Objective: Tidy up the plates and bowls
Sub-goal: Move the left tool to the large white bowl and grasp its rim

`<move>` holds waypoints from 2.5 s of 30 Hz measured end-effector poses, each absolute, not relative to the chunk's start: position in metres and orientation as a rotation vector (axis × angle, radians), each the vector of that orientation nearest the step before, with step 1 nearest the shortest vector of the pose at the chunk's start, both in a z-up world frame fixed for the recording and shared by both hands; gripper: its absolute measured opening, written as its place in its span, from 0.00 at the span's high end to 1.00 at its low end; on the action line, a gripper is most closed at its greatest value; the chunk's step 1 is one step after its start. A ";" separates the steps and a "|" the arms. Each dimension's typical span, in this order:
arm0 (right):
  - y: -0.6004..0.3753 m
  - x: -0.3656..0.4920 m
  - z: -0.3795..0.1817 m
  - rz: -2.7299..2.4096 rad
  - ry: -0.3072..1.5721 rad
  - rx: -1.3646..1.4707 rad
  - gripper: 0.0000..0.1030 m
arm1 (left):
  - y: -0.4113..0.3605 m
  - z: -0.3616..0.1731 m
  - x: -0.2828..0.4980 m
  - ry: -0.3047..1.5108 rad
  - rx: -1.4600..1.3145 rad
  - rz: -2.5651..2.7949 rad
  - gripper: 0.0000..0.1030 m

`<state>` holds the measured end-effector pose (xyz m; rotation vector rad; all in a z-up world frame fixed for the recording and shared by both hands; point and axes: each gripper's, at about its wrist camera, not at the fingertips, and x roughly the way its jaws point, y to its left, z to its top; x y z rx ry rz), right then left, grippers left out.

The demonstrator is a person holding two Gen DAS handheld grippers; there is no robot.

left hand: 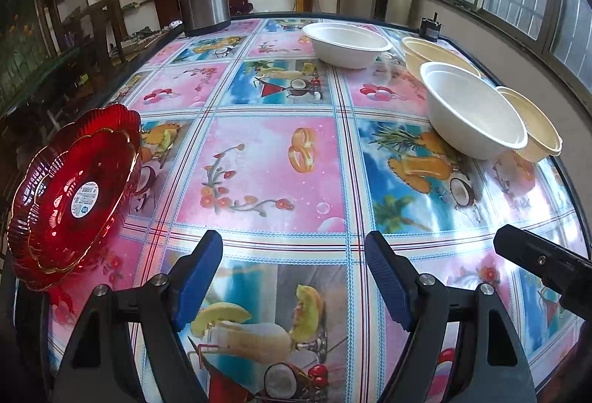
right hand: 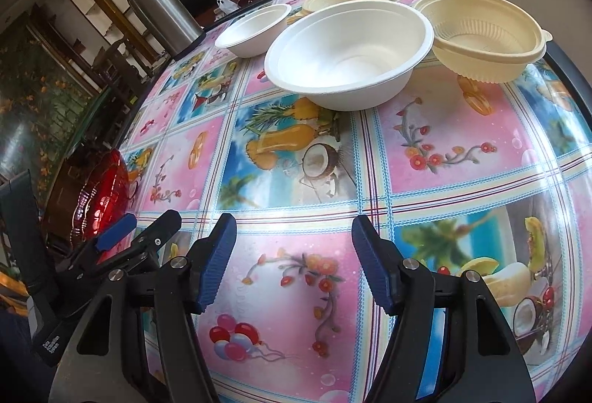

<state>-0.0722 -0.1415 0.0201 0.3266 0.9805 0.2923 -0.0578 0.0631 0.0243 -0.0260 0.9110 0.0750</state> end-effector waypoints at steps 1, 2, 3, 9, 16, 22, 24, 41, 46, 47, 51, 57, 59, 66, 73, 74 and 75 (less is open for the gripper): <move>-0.142 -0.072 0.020 0.292 0.982 0.327 0.36 | 0.063 0.024 -0.056 0.914 -0.027 0.074 0.23; -0.142 -0.072 0.020 0.291 0.982 0.327 0.36 | 0.063 0.023 -0.056 0.916 -0.026 0.074 0.23; -0.143 -0.072 0.019 0.290 0.983 0.328 0.36 | 0.062 0.023 -0.056 0.918 -0.023 0.074 0.23; -0.150 -0.070 0.019 0.285 0.981 0.349 0.36 | 0.058 0.021 -0.055 0.921 -0.017 0.064 0.23; -0.161 -0.069 0.019 0.266 0.971 0.371 0.32 | 0.056 0.019 -0.054 0.929 -0.015 0.058 0.23; -0.167 -0.067 0.017 0.259 0.976 0.382 0.32 | 0.051 0.016 -0.053 0.936 -0.007 0.051 0.23; -0.169 -0.067 0.016 0.256 0.979 0.385 0.32 | 0.050 0.015 -0.052 0.938 -0.007 0.046 0.23; -0.224 -0.043 0.031 0.174 0.921 0.492 0.32 | 0.023 0.057 0.001 0.920 -0.040 -0.089 0.23; -0.227 -0.026 0.038 0.217 0.900 0.509 0.32 | 0.009 0.065 0.029 0.931 -0.041 -0.111 0.23; -0.225 -0.021 0.040 0.207 0.901 0.494 0.32 | 0.007 0.066 0.036 0.940 -0.042 -0.113 0.23; -0.227 -0.004 0.044 0.191 0.902 0.481 0.32 | -0.004 0.067 0.055 0.943 -0.028 -0.112 0.23; -0.229 0.018 0.041 0.166 0.932 0.450 0.32 | -0.021 0.056 0.075 0.987 0.003 -0.132 0.23; -0.226 0.023 0.041 0.185 0.932 0.447 0.32 | -0.023 0.052 0.078 0.996 0.006 -0.128 0.23; -0.219 0.035 0.036 0.203 0.943 0.405 0.38 | -0.028 0.039 0.089 1.031 0.001 -0.113 0.23; -0.223 0.040 0.034 0.203 0.939 0.417 0.59 | -0.032 0.038 0.097 1.030 0.002 -0.110 0.23; -0.223 0.041 0.034 0.206 0.941 0.418 0.59 | -0.033 0.038 0.097 1.025 0.001 -0.112 0.23; -0.223 0.042 0.033 0.209 0.943 0.420 0.59 | -0.034 0.039 0.097 1.019 0.003 -0.116 0.24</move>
